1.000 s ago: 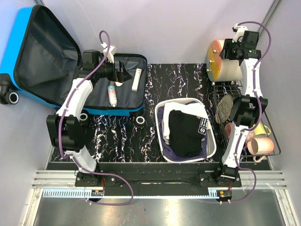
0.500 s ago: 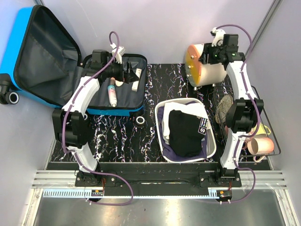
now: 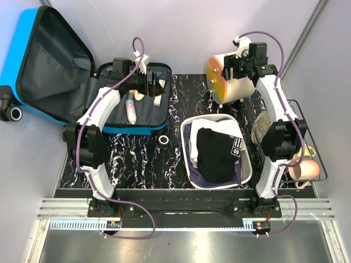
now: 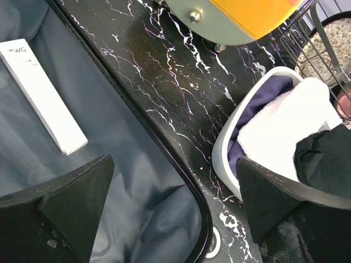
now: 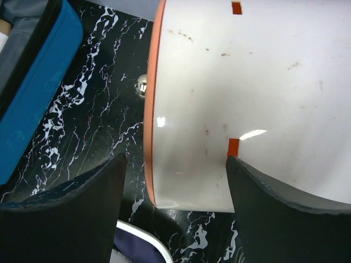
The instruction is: Open, take out, and arrange the luggage
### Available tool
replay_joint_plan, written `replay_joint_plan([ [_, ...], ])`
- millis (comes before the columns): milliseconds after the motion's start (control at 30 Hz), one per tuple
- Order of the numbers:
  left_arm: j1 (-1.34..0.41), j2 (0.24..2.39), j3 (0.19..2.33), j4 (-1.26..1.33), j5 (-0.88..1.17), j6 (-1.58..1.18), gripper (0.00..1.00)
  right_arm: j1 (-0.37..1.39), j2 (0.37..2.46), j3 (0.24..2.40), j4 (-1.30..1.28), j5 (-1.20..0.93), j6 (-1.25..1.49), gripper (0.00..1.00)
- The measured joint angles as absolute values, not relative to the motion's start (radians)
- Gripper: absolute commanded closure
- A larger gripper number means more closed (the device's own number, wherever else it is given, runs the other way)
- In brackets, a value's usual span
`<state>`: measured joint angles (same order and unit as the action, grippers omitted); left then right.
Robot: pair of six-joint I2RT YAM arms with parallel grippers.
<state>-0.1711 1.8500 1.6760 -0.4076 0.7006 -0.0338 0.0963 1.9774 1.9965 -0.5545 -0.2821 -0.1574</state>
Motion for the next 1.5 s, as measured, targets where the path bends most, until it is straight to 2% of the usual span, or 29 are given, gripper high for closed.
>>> replay_joint_plan([
  [367,-0.156,1.85,1.676,-0.41,0.706,-0.027,0.01,0.171,1.892,1.951,-0.519,-0.299,-0.321,0.09],
  [500,-0.118,1.85,1.682,-0.458,0.727,-0.014,0.01,0.178,1.9,2.025,-0.615,-0.381,-0.522,0.09],
  [567,-0.101,1.85,1.695,-0.502,0.735,0.002,0.01,0.193,1.938,2.136,-0.703,-0.391,-0.652,0.09],
  [833,-0.028,1.844,1.716,-0.592,0.799,0.031,0.01,0.311,2.212,2.537,-0.978,-0.346,-1.084,0.15],
  [1067,0.041,1.81,1.68,-0.609,0.862,0.021,0.01,0.363,2.372,2.528,-1.101,-0.244,-1.336,0.25],
  [1500,0.078,1.761,1.628,-0.616,0.908,0.009,0.01,0.39,2.587,2.54,-1.034,-0.022,-1.549,0.36],
])
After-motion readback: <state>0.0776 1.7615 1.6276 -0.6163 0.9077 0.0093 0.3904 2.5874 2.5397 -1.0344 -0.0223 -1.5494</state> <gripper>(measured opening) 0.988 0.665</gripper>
